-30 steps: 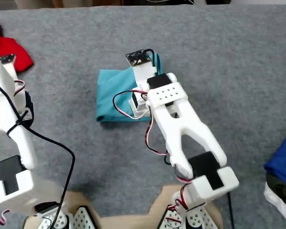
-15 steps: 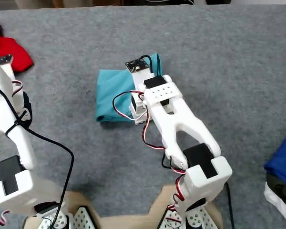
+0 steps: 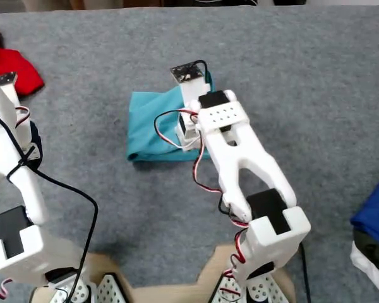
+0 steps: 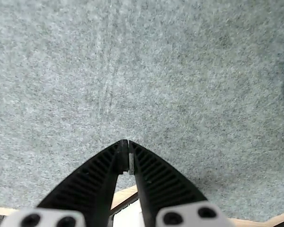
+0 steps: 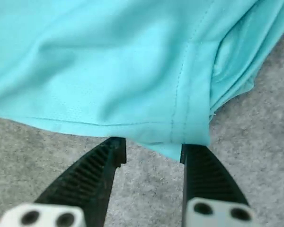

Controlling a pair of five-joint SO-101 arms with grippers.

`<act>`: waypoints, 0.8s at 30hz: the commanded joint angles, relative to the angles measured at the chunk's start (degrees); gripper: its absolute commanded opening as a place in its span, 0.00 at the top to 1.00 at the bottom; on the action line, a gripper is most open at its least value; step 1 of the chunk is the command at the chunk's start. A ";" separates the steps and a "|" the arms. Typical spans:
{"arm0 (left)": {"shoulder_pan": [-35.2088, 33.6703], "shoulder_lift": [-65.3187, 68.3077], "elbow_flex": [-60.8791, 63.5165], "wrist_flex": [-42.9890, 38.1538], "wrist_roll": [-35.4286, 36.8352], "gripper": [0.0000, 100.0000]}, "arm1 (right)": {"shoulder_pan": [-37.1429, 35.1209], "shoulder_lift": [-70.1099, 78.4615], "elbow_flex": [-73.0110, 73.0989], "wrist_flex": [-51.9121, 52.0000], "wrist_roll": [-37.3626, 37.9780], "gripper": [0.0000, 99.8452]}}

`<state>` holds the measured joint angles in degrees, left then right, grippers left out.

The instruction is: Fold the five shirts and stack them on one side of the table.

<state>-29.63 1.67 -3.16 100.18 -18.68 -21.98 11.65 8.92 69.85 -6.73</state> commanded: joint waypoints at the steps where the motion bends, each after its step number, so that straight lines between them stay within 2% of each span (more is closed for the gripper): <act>1: -0.70 -2.86 -0.18 0.53 -0.62 0.98 | 0.57 -0.13 -2.59 1.85 0.09 0.80; 7: -0.44 -2.86 -0.18 0.53 -0.62 0.98 | 0.22 -0.13 -2.59 5.63 0.09 0.80; 24: -0.62 -2.51 -0.18 0.53 -0.62 0.98 | 0.04 6.20 -7.25 2.20 -1.05 0.80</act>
<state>-29.63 1.67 -3.16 100.18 -18.68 -21.98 18.15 5.58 72.48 -7.08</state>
